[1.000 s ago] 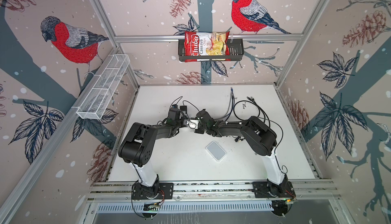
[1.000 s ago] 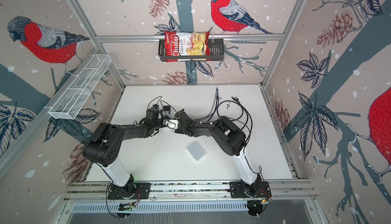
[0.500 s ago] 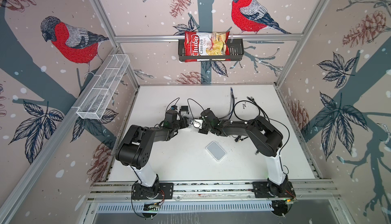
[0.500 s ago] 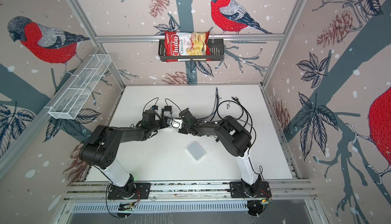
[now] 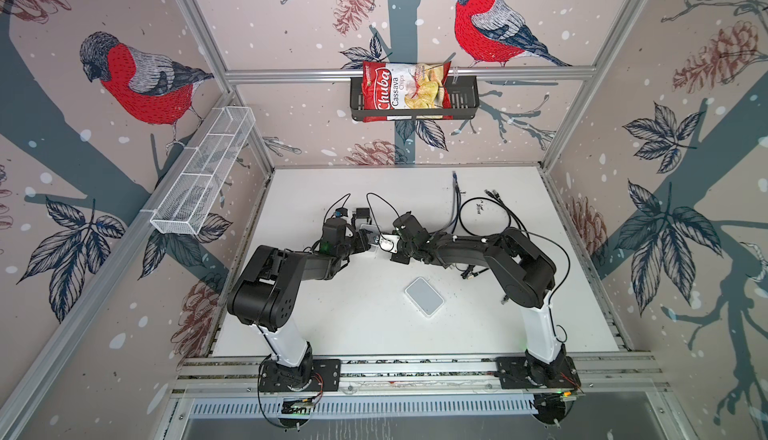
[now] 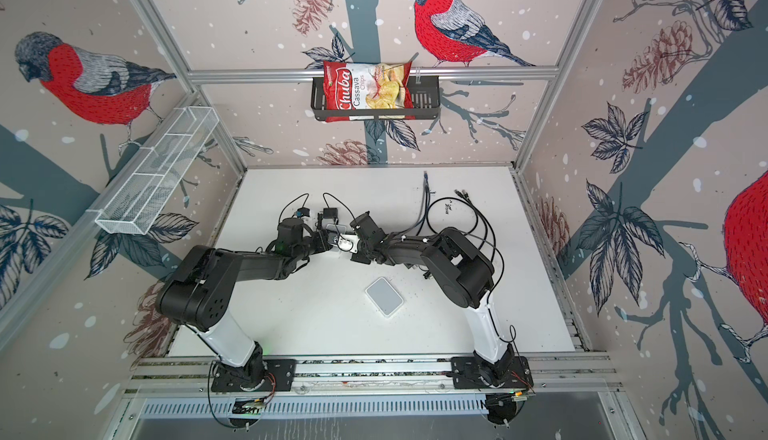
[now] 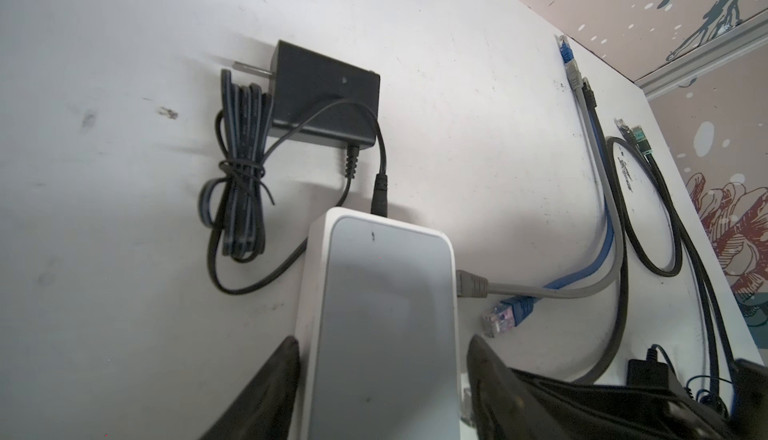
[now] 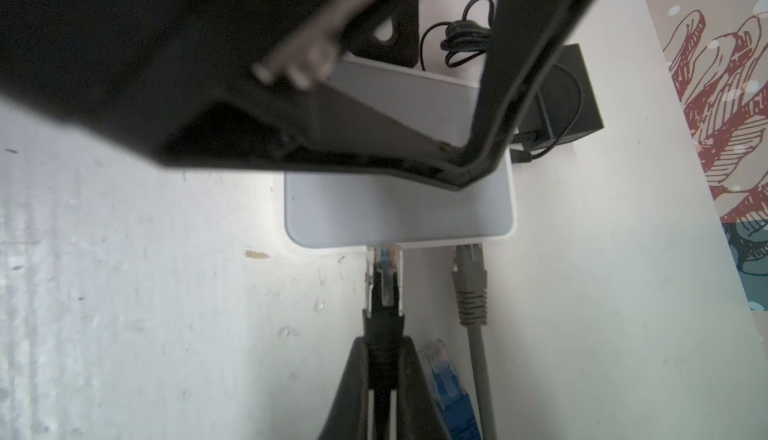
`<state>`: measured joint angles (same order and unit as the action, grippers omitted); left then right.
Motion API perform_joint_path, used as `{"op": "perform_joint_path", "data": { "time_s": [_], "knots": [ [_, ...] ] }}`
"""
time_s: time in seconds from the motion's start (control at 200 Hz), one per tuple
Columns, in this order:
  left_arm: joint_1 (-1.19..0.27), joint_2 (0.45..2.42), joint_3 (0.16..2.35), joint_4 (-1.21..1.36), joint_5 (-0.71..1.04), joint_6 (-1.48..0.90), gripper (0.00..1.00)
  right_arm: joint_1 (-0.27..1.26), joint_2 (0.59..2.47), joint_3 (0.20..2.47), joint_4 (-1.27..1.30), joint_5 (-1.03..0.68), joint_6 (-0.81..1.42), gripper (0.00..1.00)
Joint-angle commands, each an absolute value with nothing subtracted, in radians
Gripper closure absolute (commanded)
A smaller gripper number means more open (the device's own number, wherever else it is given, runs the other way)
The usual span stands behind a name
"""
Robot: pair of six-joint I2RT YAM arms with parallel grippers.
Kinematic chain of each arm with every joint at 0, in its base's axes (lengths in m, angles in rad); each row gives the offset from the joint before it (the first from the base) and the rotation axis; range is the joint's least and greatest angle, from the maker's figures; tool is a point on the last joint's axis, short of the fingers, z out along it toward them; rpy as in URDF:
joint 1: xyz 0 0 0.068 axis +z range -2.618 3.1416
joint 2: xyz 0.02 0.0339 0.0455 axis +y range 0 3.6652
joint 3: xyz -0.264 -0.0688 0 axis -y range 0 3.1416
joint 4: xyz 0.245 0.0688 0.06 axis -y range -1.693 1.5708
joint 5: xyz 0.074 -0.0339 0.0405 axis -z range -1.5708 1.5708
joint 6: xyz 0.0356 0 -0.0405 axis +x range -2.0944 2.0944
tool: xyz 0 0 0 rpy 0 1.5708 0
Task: Insert the plug into the switch port
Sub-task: 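Push the black plug into the switch port with the right gripper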
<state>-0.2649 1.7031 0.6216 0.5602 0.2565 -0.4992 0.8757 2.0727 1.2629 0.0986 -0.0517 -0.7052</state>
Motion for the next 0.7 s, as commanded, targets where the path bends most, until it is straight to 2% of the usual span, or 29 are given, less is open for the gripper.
{"op": "perform_joint_path", "data": {
  "time_s": [0.0, 0.695],
  "knots": [
    [-0.264, 1.705, 0.611, 0.630, 0.280, -0.518, 0.37, 0.874, 2.063, 1.260, 0.059, -0.040, -0.690, 1.00],
    [-0.261, 1.714, 0.597, 0.660, 0.285, -0.521, 0.38, 0.867, 2.103, 1.320, 0.030, -0.034, -0.683, 1.00]
  ]
}}
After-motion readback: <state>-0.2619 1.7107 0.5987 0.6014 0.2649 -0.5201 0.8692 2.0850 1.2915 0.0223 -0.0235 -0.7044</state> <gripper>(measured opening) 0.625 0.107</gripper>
